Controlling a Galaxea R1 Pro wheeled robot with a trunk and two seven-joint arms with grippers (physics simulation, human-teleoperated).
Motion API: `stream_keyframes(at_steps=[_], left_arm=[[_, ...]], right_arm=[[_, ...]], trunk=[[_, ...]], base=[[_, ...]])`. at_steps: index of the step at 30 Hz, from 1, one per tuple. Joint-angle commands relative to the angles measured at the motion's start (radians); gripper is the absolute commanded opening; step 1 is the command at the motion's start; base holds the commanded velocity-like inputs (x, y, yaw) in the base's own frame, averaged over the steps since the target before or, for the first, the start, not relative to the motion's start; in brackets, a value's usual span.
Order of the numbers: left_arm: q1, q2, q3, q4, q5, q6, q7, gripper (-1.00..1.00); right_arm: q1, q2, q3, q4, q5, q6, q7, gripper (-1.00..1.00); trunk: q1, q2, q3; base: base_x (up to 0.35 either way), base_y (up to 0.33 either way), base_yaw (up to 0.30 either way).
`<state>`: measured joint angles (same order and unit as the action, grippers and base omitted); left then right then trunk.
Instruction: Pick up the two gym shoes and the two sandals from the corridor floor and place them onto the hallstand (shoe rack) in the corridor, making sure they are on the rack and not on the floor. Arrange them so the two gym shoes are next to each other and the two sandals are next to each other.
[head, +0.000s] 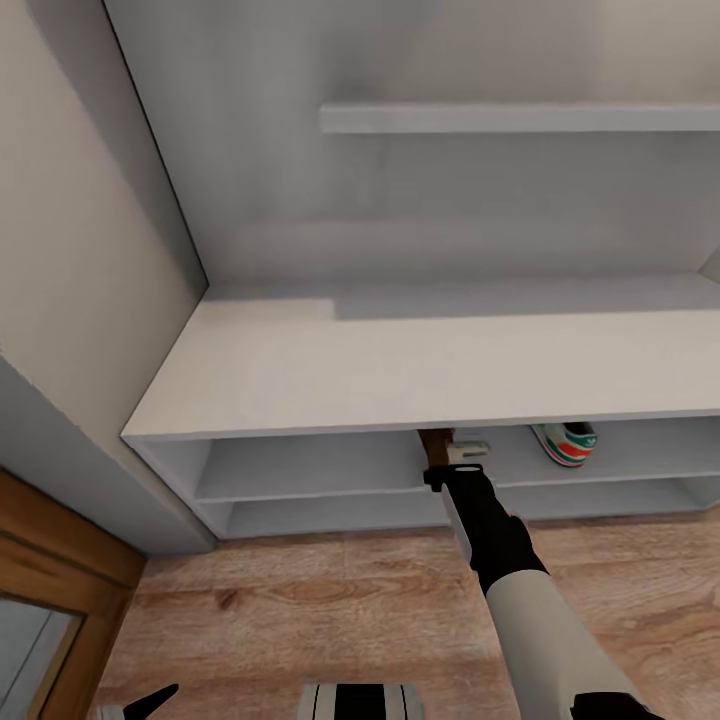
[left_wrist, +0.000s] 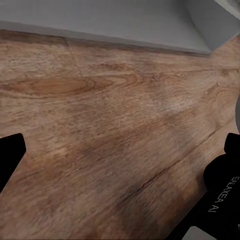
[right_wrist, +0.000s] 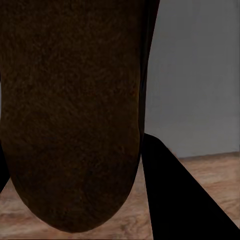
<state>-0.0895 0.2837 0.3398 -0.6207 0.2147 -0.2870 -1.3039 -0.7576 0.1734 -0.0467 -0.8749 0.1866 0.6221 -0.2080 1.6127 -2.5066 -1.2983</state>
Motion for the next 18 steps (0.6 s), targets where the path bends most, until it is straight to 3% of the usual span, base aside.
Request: stream_keyframes(at_steps=[1, 18], left_arm=[[0.000, 0.000, 0.001, 0.001, 0.002, -0.006, -0.003, 1.00], [-0.001, 0.001, 0.001, 0.001, 0.003, -0.006, -0.003, 1.00]], right_arm=[[0.000, 0.001, -0.002, -0.001, 0.005, 0.005, -0.001, -1.00], [0.000, 0.001, -0.002, -0.001, 0.004, 0.005, -0.001, -1.00]], trunk=[[0.000, 0.000, -0.001], [0.000, 0.000, -0.001]], base=[[0.254, 0.000, 0.000], [0.109, 0.030, 0.000]])
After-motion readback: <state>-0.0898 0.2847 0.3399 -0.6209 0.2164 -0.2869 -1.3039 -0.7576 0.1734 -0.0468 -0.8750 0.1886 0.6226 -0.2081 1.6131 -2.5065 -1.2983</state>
